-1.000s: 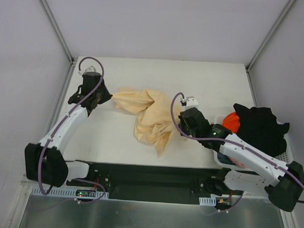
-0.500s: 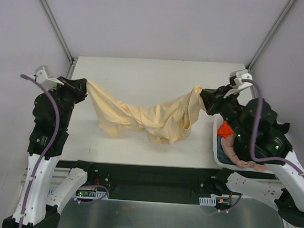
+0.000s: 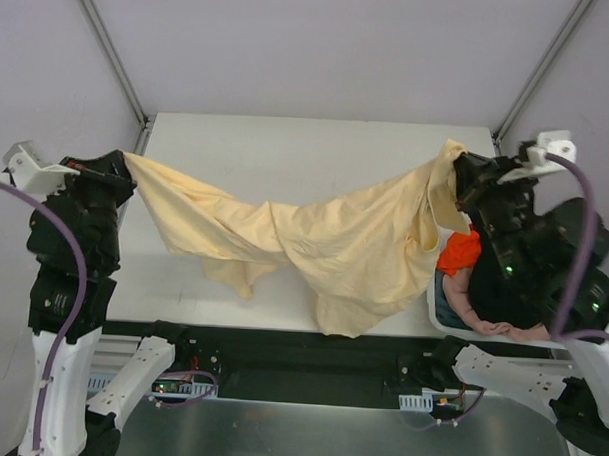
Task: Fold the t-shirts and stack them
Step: Flatten out the tshirt
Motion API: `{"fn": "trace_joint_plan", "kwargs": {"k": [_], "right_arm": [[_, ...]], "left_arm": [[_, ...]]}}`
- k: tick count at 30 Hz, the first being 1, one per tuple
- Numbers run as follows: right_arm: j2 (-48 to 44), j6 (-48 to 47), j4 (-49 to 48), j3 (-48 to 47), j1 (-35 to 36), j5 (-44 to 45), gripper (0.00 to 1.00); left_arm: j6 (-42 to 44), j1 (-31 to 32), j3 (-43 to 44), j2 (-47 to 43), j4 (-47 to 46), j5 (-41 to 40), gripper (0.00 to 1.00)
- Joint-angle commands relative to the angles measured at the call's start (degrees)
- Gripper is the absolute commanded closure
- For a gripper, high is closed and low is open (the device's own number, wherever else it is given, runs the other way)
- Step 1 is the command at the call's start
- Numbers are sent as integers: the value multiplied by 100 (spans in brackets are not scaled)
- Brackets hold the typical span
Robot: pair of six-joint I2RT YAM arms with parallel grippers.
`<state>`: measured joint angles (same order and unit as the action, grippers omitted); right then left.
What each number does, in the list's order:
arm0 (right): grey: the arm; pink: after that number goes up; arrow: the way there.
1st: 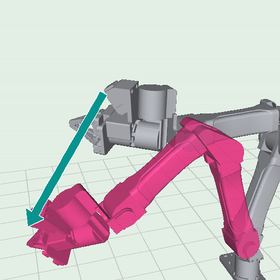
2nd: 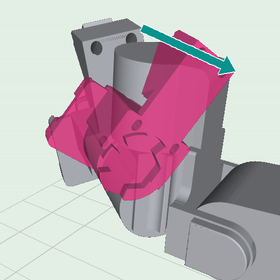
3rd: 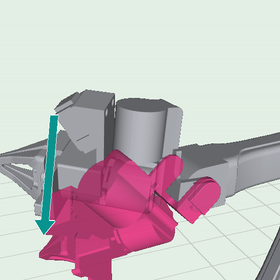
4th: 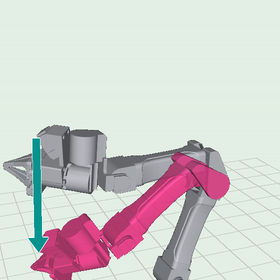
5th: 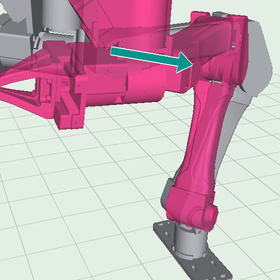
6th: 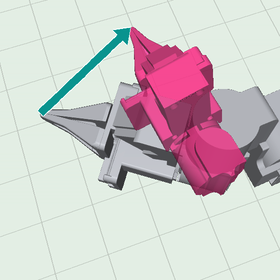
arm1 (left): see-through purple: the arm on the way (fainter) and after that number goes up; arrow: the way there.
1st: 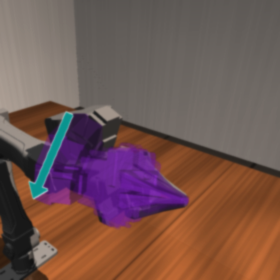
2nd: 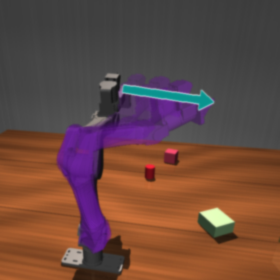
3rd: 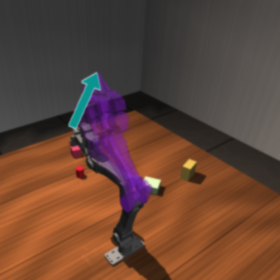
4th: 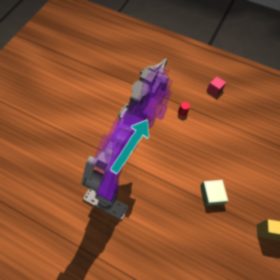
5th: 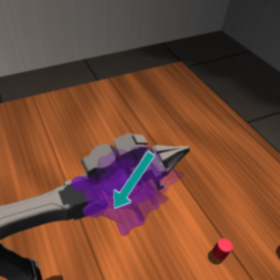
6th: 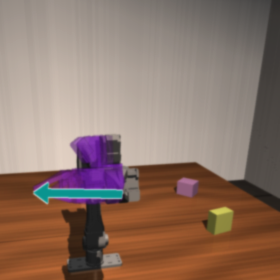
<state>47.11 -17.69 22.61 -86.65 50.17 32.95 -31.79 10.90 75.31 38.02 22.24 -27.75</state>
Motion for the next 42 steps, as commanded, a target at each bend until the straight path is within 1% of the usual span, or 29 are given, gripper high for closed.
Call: {"fn": "trace_joint_plan", "kwargs": {"k": [1,2,3,4,5,6,7,9,10,11,12,13,15,16,17,18,19,20,23,27,28,30,31,32,33,34,35,40,42], "right_arm": [[1017,-26,15,569,-637,1565,94],[1428,142,50,649,-901,1478,94],[1650,283,172,702,-1200,834,94],[1887,623,217,781,-1812,383,95],[2472,705,217,799,-2088,-108,97],[2774,723,122,799,-2308,-922,99],[3142,706,42,729,-2589,-1148,99],[4197,601,-116,519,-2705,-1290,98],[4523,522,-134,379,-2767,-1265,98],[4848,460,-125,-23,-2785,-1169,97],[5530,451,40,-253,-2802,-950,96],[5815,442,181,-560,-2811,-853,95],[6421,495,663,-1282,-2811,-659,82],[6529,512,735,-1406,-2811,-641,59],[6547,582,788,-1494,-2811,-623,45],[6469,661,806,-1478,-2811,-588,32],[6373,740,798,-1443,-2811,-553,6],[6267,828,789,-1373,-2811,-561,3],[5539,882,684,-916,-2785,-876,3],[4204,1057,280,260,-2549,-1238,3],[3870,1110,166,846,-2487,-1325,3],[2939,1215,-212,1552,-2346,-1843,3],[2657,1416,-361,2251,-2319,-2054,3],[2106,1548,-641,2571,-2310,-2508,3],[1874,1628,-792,2861,-2293,-2748,3],[1672,1751,-950,3430,-2284,-2959,3],[1304,1900,-1204,3636,-2266,-3379,3],[704,1936,-1339,4340,-2170,-4489,3],[467,1954,-1338,4569,-2170,-4753,3]], "left_arm": [[-503,0,-525,889,386,-879,100],[-591,-8,-761,1057,430,-986,100],[-774,-26,-885,1241,439,-1030,100],[-846,-113,-982,1634,448,-1031,100],[-916,-184,-1166,1865,457,-970,100],[-1073,-271,-1228,2102,457,-874,100],[-1101,-385,-1255,2661,448,-742,100],[-1031,-728,-1081,3296,439,-119,100],[-961,-799,-958,3943,439,48,100],[-760,-860,-626,4263,439,320,100],[-619,-870,-431,4553,457,470,100],[-505,-870,-255,5026,465,611,95],[-241,-870,158,5355,474,971,62],[-188,-870,247,5521,500,1034,43],[-161,-870,300,5541,501,1052,1],[-161,-870,292,5523,509,1035,1],[-161,-870,239,5419,509,1000,1],[-178,-861,91,5348,518,947,1],[-309,-870,-463,4804,562,728,1],[-810,-905,-1508,3838,676,533,1],[-933,-966,-1971,3435,685,594,1],[-1267,-1036,-2396,2907,668,595,1],[-1373,-1054,-2737,2782,668,586,1],[-1522,-1220,-2871,2677,668,604,1],[-1567,-1291,-2968,2571,676,647,1],[-1637,-1448,-3082,2561,668,717,1],[-1690,-1485,-3127,2570,668,788,1],[-1524,-1871,-3093,3202,290,1007,1],[-1462,-2073,-2996,3622,150,1358,8]]}}
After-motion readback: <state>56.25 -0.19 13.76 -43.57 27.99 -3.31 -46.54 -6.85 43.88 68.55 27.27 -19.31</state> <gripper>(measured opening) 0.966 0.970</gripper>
